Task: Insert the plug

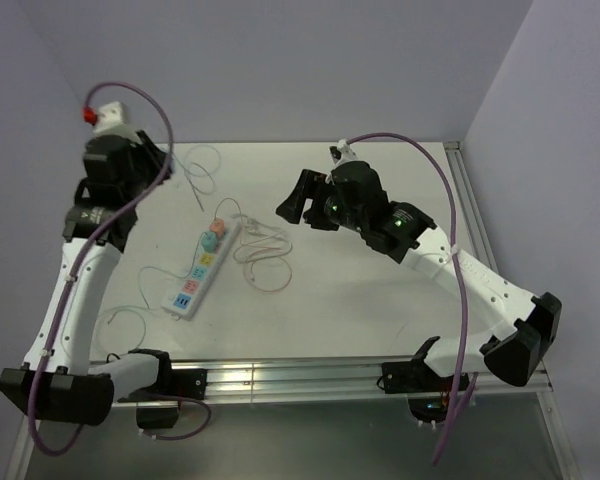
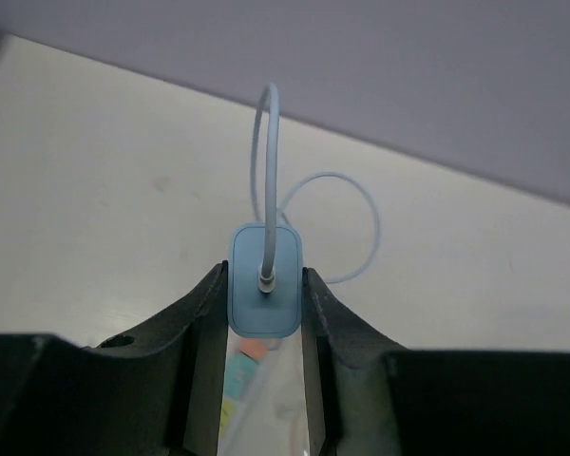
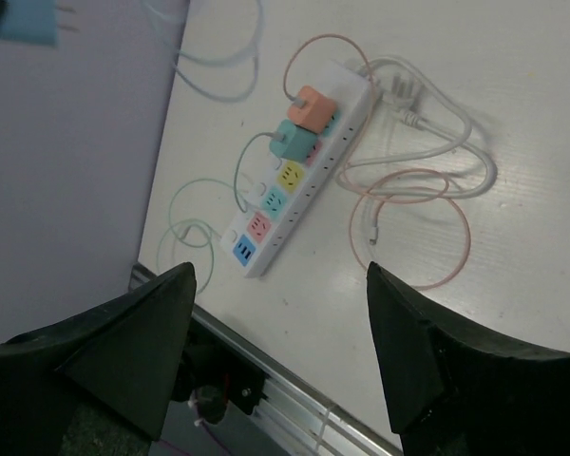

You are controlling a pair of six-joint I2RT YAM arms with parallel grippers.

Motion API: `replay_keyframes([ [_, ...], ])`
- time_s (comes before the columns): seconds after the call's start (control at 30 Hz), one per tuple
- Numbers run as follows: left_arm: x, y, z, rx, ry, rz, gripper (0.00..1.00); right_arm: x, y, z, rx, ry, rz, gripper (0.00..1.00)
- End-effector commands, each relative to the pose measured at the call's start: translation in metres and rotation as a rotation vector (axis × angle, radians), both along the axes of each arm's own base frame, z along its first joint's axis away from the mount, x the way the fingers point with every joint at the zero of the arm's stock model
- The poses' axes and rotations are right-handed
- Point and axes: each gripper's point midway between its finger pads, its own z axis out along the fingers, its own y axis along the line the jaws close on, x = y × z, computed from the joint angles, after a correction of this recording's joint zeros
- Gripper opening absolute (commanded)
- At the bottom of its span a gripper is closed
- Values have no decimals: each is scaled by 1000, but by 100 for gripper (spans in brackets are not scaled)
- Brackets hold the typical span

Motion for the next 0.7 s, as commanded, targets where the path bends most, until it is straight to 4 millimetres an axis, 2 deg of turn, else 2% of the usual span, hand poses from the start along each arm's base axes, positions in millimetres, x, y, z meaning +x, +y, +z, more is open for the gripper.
replay_keyframes([
  [0.0,12,63,44,31,-64,150,0,-4,1,10,29,-56,63,79],
  [0.03,13,93,55,54,-72,239,0,-6,4,5,27,-44,79,79],
  [0.07,15,114,46,107,-34,305,0,-8,6,0,20,-39,101,79],
  [0.13,13,132,24,138,30,354,0,-15,15,-10,32,-15,169,77],
  [0.2,10,130,4,120,57,328,0,-19,24,-16,53,-18,224,76],
  [0.23,6,128,-29,110,123,315,0,-24,32,-21,70,0,274,75],
  [0.3,-2,119,-44,69,133,287,0,-28,42,-26,88,16,334,72],
  [0.33,-7,116,-65,58,169,280,0,-32,53,-28,115,20,397,70],
  [0.4,-15,111,-77,39,180,264,0,-34,66,-26,137,-18,460,69],
  [0.43,-22,113,-94,41,223,275,0,-35,73,-34,131,-12,481,69],
  [0.5,-28,111,-109,31,259,276,0,-42,88,-32,122,-46,531,69],
  [0.53,-33,109,-124,23,296,274,0,-43,96,-39,107,-39,550,70],
  [0.57,-36,109,-131,9,310,283,0,-51,106,-41,93,-51,591,70],
  [0.6,-41,109,-142,6,330,289,0,-52,114,-32,99,-73,610,71],
  [0.67,-46,114,-142,5,315,331,0,-57,127,-40,86,-79,666,72],
])
